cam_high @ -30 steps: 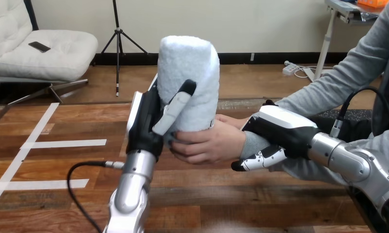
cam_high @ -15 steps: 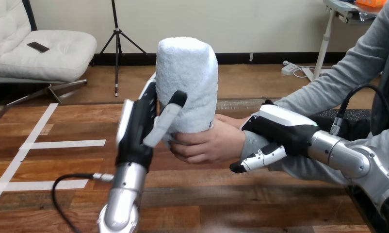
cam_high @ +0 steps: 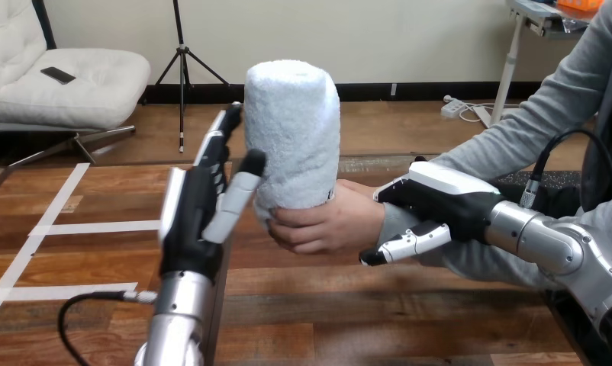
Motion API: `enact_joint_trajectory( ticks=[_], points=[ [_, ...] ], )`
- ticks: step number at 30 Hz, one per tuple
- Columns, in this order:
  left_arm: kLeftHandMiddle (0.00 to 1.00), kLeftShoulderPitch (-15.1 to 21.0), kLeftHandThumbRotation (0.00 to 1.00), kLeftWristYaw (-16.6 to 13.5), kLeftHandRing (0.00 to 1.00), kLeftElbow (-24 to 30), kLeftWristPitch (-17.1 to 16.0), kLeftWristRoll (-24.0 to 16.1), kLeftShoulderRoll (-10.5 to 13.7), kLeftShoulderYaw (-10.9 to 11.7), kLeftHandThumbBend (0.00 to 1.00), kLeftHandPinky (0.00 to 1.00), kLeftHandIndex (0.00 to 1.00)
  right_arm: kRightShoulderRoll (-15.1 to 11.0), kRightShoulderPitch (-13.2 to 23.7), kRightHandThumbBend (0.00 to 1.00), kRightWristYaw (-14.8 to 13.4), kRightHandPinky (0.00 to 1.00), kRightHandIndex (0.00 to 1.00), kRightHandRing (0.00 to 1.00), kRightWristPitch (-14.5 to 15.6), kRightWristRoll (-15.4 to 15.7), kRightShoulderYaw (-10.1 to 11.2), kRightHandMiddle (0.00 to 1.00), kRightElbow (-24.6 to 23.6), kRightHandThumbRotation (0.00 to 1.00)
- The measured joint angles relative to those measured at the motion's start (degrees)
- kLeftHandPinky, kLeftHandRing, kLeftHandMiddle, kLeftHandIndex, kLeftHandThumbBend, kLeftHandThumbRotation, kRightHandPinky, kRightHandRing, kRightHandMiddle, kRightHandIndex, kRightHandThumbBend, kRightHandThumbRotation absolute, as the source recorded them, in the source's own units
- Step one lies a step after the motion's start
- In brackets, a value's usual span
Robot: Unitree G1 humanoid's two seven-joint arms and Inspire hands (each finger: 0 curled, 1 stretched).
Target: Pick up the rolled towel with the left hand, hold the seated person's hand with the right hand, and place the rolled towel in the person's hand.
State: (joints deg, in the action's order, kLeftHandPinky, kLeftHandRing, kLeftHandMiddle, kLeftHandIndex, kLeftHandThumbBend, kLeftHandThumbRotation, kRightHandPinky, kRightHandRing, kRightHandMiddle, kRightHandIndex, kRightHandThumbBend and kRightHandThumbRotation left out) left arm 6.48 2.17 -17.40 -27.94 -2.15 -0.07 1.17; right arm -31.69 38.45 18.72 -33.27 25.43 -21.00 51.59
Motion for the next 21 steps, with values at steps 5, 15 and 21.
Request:
enact_joint_trajectory(
  ticks=[5,15,21],
  points=[
    [0.96,-1.59,0.9,0.55,0.98,2.89,0.13,1.82,0.05,0.11,1.0,0.99,0.93,0.0,0.0,1.0,0.0,0.65,0.83,0.78,0.43,0.03,0.01,0.81,-0.04,0.84],
    [0.95,-3.86,0.91,1.47,0.95,6.86,0.15,4.48,0.05,0.33,0.92,0.96,0.93,0.0,-0.01,1.0,0.08,0.67,0.85,0.8,1.92,0.01,0.07,0.83,-0.16,0.9],
    [0.95,-5.24,0.91,2.05,0.94,8.31,0.28,5.2,0.12,0.4,0.9,0.96,0.93,0.0,-0.12,1.0,0.12,0.69,0.85,0.81,2.21,-0.3,0.66,0.84,-0.16,0.92]
  ],
)
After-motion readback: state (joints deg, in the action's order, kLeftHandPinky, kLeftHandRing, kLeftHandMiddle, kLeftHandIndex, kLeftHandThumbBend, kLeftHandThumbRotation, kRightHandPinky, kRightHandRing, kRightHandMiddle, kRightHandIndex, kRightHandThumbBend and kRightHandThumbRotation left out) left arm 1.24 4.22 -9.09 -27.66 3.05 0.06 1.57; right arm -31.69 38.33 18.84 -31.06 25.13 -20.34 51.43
